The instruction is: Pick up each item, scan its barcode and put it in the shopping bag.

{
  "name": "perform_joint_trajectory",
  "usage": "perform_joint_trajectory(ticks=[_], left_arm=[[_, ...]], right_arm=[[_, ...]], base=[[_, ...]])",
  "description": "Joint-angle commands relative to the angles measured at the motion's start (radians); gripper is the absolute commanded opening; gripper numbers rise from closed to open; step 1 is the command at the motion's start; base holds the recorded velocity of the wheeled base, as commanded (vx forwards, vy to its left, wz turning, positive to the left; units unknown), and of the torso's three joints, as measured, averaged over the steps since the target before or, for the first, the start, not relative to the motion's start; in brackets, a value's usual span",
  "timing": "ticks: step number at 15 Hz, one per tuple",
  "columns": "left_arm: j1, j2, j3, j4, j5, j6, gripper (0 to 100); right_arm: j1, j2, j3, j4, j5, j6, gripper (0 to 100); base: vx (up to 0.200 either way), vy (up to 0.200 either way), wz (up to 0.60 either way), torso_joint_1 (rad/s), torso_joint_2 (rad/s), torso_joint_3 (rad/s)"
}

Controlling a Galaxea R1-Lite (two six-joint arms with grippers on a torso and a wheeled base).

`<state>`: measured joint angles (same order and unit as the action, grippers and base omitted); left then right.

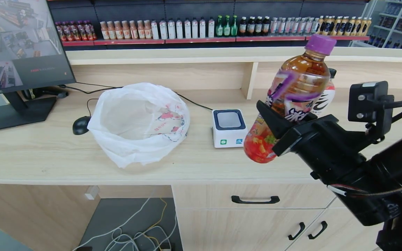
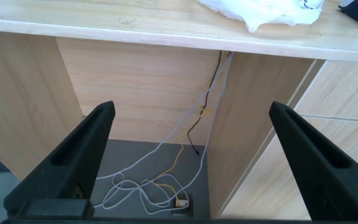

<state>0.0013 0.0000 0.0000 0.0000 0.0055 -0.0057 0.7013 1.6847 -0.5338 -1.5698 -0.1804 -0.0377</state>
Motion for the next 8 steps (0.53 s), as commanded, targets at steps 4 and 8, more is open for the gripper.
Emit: perform_joint_trajectory(ticks=[4,8], left_arm=[[0.000,0.000,0.000,0.000,0.001,0.000,100],[0.000,0.000,0.000,0.000,0.001,0.000,100]], right_arm=[[-0.105,0.009,0.018,-0.001,-0.001,0.007,0],[-0.143,-0.014,0.064,-0.001,-0.002,0.009,0]], base=[[0.000,0.000,0.00,0.000,0.00,0.000],[0.000,0.000,0.00,0.000,0.00,0.000]])
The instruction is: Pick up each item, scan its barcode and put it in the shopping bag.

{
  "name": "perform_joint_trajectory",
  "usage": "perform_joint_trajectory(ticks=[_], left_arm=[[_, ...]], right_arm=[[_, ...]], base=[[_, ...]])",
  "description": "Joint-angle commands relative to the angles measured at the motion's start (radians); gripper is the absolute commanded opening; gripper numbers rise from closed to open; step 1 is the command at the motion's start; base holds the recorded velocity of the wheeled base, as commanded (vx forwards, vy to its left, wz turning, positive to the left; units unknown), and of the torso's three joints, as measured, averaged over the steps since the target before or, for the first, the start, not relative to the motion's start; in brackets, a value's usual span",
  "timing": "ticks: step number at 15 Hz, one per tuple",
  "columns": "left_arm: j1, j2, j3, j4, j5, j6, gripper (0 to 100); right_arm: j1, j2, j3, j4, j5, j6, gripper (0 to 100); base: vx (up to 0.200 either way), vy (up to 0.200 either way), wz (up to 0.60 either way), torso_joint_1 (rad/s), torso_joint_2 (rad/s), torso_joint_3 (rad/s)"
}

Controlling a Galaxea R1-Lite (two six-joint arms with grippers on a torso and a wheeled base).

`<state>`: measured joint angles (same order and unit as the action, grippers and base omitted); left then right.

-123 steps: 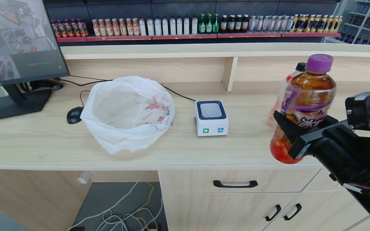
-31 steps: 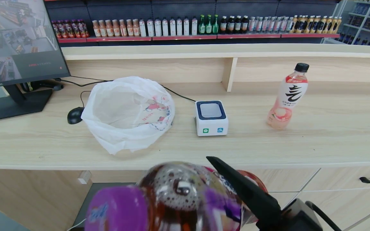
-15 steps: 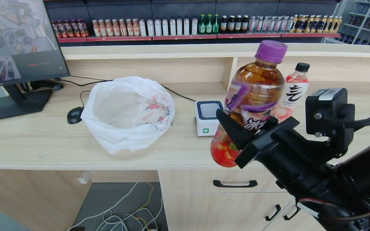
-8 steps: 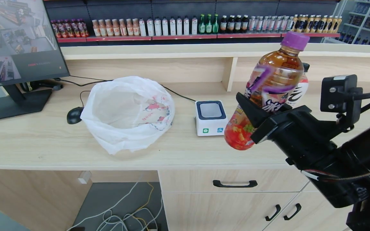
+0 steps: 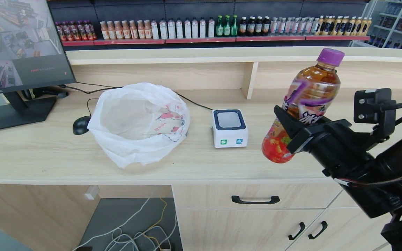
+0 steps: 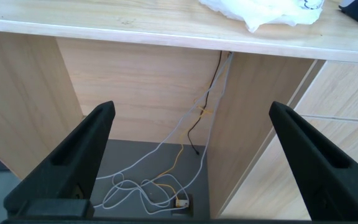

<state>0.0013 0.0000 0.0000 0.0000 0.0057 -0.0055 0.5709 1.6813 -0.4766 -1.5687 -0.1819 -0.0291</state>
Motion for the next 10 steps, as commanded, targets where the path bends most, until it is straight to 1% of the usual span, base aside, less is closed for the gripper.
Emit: perform_joint_trajectory(ticks=[1,4,6,10], left_arm=[[0.000,0.000,0.000,0.000,0.000,-0.001,100],[0.000,0.000,0.000,0.000,0.000,0.001,100],[-0.001,0.000,0.000,0.002,0.000,0.016,100],[0.000,0.000,0.000,0.002,-0.001,0.009,100]], right_arm=[[-0.025,-0.011,0.007,-0.002,-0.001,0.000,0],[-0.065,0.023,-0.020,-0.002,-0.001,0.000,0],[-0.065,0.018,-0.011,-0.002,-0.001,-0.002,0],[-0.063,0.012,0.001,-0.002,-0.001,-0.003,0]], base=[[0.000,0.000,0.00,0.000,0.00,0.000],[0.000,0.000,0.00,0.000,0.00,0.000],[0.000,0.000,0.00,0.000,0.00,0.000],[0.000,0.000,0.00,0.000,0.00,0.000]])
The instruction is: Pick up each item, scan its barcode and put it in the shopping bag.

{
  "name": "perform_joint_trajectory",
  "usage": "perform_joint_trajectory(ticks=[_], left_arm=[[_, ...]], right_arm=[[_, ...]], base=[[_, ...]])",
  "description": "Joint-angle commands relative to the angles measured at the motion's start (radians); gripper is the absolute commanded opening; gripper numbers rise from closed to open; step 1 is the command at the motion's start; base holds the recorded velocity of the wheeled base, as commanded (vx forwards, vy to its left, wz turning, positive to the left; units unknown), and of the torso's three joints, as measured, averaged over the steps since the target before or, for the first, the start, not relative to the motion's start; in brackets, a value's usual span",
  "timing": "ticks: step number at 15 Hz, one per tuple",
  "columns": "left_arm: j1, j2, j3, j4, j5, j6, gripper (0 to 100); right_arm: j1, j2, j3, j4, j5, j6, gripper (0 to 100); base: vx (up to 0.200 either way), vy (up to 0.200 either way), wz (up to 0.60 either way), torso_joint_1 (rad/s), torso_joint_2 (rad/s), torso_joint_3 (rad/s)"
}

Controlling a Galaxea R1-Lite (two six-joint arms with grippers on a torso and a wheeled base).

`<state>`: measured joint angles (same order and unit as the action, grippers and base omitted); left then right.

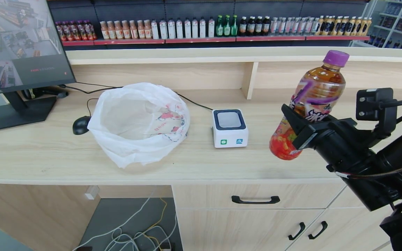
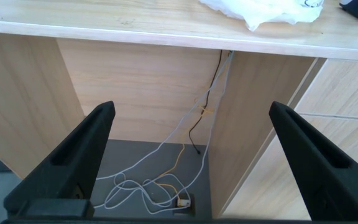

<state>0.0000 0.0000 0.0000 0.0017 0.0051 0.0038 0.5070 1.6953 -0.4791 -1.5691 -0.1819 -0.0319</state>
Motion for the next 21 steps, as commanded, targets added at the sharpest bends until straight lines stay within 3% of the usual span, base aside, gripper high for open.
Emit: perform_joint_trajectory(ticks=[1,11,21], left_arm=[[0.002,0.000,0.000,0.000,-0.001,-0.001,100],[0.002,0.000,0.000,-0.002,0.001,-0.016,100],[0.002,0.000,0.000,-0.002,0.001,-0.015,100]], right_arm=[[-0.001,-0.002,-0.004,-0.002,-0.001,0.000,0],[0.015,0.007,-0.007,-0.002,-0.001,-0.005,0],[0.015,0.020,-0.047,-0.002,-0.001,-0.002,0]], base=[[0.000,0.000,0.00,0.000,0.00,0.000],[0.000,0.200,0.00,0.003,0.00,0.001],[0.000,0.000,0.00,0.000,0.00,0.000]])
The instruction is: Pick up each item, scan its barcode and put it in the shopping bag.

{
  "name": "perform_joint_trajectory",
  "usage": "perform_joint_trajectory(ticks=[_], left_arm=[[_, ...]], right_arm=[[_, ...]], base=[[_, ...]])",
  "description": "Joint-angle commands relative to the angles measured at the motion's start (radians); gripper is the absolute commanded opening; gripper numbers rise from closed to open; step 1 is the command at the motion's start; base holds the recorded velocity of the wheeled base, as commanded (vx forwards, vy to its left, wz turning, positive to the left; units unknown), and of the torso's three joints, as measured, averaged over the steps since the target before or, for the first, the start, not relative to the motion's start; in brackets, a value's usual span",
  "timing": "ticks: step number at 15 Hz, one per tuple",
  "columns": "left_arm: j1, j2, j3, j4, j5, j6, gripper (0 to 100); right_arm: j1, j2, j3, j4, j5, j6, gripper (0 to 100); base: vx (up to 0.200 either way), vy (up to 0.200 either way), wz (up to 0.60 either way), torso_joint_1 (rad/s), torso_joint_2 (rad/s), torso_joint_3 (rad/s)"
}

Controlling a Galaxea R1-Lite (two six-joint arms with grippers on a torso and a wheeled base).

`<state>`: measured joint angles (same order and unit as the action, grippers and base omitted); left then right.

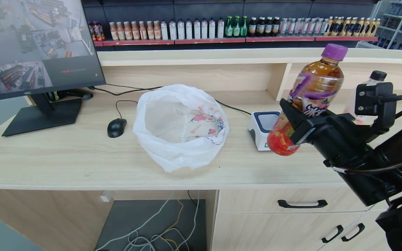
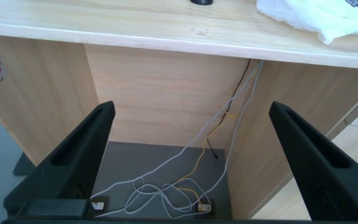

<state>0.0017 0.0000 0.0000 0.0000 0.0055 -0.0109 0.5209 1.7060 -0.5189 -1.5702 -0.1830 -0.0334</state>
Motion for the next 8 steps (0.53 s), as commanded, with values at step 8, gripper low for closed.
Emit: perform_joint_trajectory(ticks=[8], left_arm=[[0.000,0.000,0.000,0.000,0.001,0.002,100]], right_arm=[[0.018,0.092,-0.150,-0.001,0.007,0.158,0]], base=[[0.000,0.000,0.00,0.000,0.00,0.000]])
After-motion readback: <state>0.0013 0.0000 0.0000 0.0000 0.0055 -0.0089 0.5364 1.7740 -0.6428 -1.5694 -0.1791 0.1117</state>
